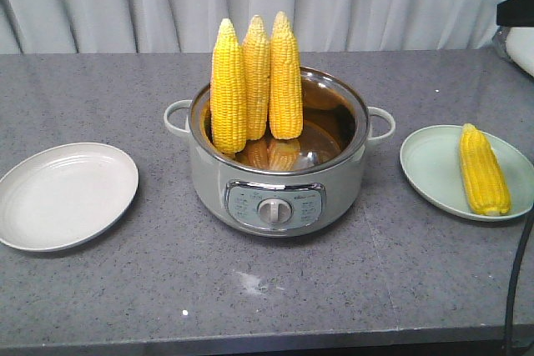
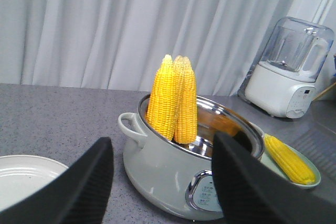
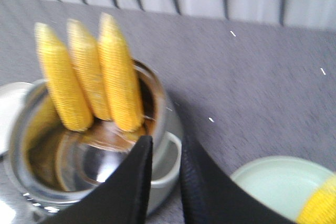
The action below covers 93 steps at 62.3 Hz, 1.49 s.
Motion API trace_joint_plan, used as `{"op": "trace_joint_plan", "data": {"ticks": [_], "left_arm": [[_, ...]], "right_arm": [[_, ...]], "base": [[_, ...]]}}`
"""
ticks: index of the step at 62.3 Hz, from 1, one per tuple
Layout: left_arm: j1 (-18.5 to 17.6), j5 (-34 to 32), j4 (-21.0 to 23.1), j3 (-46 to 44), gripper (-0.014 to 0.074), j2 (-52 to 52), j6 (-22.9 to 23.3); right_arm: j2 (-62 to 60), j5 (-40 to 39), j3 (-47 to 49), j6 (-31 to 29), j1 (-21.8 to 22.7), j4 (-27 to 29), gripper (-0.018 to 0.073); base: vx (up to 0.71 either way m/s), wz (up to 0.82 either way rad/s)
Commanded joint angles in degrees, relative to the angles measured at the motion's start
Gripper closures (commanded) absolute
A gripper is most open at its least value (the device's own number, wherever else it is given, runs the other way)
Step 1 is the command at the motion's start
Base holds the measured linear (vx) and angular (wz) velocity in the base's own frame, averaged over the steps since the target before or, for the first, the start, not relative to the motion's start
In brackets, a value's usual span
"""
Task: Distribute corn equally
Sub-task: 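Withdraw the right arm and reach the left arm toward the pot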
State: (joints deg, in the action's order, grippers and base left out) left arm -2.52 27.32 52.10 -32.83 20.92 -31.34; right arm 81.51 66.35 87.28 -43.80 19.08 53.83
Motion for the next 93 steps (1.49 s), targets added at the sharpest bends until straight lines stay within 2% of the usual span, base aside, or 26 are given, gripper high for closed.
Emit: {"op": "trace_joint_plan", "data": {"ticks": [1,9,15,21,32,40,53,69,82,93], "left_arm": [[0.0,-2.1,1.9,-1.8,0.0185,1.0,0.3],[0.0,-1.4,1.9,-1.8,0.0185,1.0,0.3],[0.0,-0.6,1.9,-1.8,0.0185,1.0,0.3],[0.0,-0.8,2.9,-1.8,0.0185,1.0,0.0],[0.0,0.3,6.1,-5.6,0.0185,5.6,-5.6],[0.0,4.3,8.9,-13.4,0.0185,15.1,-11.6],[0.0,10.6,13.9,-28.5,0.0154,33.4,-18.2],[-1.4,18.0,16.4,-47.4,0.0015,55.4,-19.6],[-5.3,18.9,16.8,-60.5,0.001,69.3,-21.6],[-7.7,18.8,16.8,-66.4,0.001,77.2,-21.7]], "right_arm": [[-6.9,-0.6,-2.0,-4.5,0.4,7.2,0.0494],[-15.1,-0.6,-9.7,-7.5,0.4,7.8,0.0573],[-22.0,-2.5,-16.5,-9.2,0.4,7.9,0.0568],[-27.1,-3.5,-20.9,-8.1,0.4,7.9,0.0566],[-33.3,-0.3,-24.9,-7.1,0.4,7.5,0.0564],[-35.7,0.1,-25.6,-7.1,0.4,7.2,0.0564],[-35.9,0.1,-25.6,-7.1,0.4,7.3,0.0564],[-35.9,0.3,-25.6,-6.2,0.4,7.3,0.0564],[-35.9,0.3,-25.6,-6.2,0.4,7.3,0.0564],[-35.9,0.7,-25.6,-6.2,0.4,7.2,0.0564]], "base": [[0.0,0.0],[0.0,0.0],[0.0,0.0],[0.0,0.0],[0.0,0.0],[0.0,0.0],[0.0,0.0],[0.0,0.0],[0.0,0.0],[0.0,0.0]]}}
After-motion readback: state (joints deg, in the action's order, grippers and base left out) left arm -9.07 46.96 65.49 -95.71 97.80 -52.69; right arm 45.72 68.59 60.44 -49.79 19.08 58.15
